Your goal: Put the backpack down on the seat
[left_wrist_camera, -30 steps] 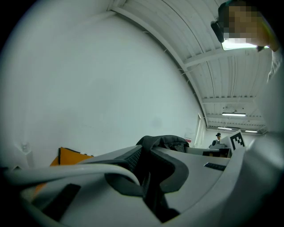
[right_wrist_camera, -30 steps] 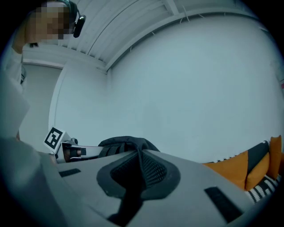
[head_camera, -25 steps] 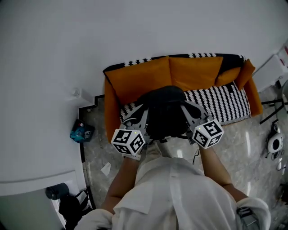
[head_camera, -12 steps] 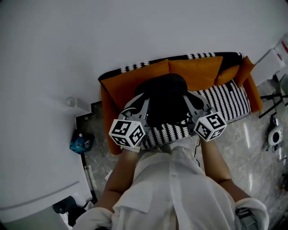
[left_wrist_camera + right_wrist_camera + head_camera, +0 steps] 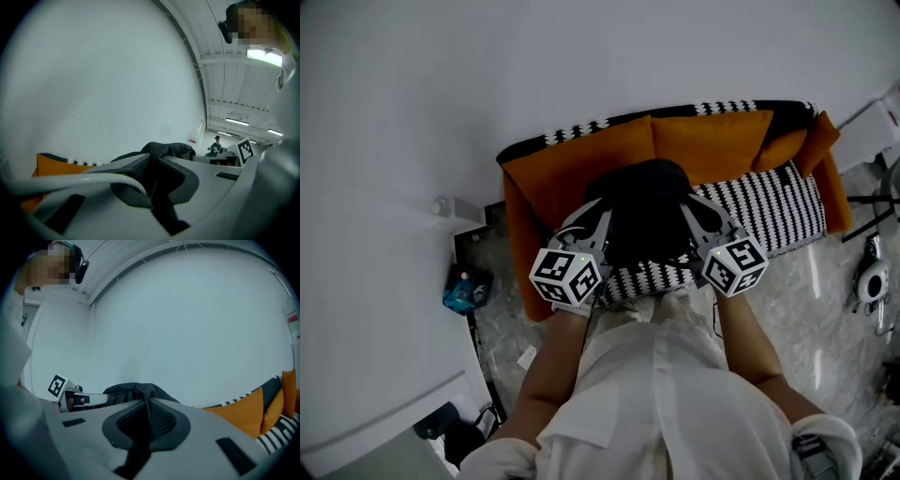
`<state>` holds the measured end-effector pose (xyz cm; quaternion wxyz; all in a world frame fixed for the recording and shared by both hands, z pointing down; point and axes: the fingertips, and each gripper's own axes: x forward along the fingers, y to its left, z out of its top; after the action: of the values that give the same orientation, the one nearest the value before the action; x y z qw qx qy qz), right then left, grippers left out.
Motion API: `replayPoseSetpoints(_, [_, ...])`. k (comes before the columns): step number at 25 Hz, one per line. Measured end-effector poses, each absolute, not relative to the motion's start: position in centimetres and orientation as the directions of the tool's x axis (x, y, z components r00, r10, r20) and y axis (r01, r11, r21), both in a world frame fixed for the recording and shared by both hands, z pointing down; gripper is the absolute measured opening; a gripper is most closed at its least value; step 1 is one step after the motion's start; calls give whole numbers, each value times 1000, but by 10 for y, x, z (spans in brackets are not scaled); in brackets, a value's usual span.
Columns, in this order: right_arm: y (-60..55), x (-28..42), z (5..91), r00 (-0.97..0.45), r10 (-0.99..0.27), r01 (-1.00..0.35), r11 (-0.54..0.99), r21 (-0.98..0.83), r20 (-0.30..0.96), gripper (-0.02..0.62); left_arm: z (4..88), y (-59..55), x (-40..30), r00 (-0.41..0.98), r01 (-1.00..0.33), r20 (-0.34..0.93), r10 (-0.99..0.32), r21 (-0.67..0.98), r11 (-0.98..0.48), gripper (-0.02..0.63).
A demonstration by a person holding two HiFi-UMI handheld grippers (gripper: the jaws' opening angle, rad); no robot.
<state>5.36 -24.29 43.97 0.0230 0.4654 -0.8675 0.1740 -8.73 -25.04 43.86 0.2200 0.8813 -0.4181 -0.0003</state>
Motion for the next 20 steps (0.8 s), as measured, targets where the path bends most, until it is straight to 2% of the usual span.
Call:
replayPoseSetpoints(8, [-262,66,513,-605,-726,-794,514,-325,327,28,512,-265,-74,613,-774,312,-726,420,-474,40])
replayPoseSetpoints(20, [-314,69,609,-613,-643,-790,491,-367,460,28,608,-308,-71,565,-811,427,-706,443,-381,40])
